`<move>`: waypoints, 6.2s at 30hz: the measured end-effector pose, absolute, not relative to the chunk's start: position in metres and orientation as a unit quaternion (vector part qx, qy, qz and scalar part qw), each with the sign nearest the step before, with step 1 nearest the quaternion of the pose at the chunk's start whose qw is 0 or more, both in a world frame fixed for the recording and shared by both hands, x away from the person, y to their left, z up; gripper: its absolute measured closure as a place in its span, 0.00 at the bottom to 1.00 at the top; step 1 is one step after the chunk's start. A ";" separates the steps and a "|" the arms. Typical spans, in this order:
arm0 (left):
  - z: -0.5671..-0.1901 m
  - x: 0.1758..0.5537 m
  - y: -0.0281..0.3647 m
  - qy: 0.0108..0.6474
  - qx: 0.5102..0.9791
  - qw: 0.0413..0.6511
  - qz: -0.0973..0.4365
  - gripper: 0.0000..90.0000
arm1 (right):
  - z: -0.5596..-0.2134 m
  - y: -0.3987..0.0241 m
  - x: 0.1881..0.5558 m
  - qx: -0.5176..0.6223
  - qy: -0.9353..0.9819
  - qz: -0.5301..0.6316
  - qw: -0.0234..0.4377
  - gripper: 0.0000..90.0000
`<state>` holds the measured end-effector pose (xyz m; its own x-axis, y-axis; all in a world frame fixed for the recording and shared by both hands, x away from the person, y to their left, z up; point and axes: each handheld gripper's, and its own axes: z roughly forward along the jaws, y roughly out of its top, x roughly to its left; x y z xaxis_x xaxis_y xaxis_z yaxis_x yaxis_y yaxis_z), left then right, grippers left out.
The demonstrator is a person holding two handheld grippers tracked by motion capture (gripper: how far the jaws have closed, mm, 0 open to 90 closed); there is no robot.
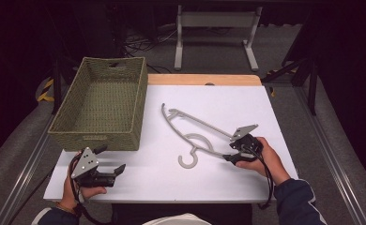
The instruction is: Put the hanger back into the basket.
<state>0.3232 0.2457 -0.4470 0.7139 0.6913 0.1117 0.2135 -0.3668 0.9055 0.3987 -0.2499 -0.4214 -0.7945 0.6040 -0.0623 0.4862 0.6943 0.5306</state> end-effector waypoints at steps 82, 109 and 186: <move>-0.414 0.358 0.086 0.192 0.776 0.588 0.125 0.39 | -0.408 -0.248 0.385 0.329 0.716 0.613 0.050 0.92; -0.409 0.409 0.028 0.209 0.701 0.682 -0.012 0.69 | -0.410 -0.222 0.371 0.282 0.718 0.631 0.076 0.92; -0.297 0.408 0.095 0.183 0.748 0.582 0.261 0.90 | -0.431 -0.247 0.358 0.303 0.785 0.455 0.290 0.14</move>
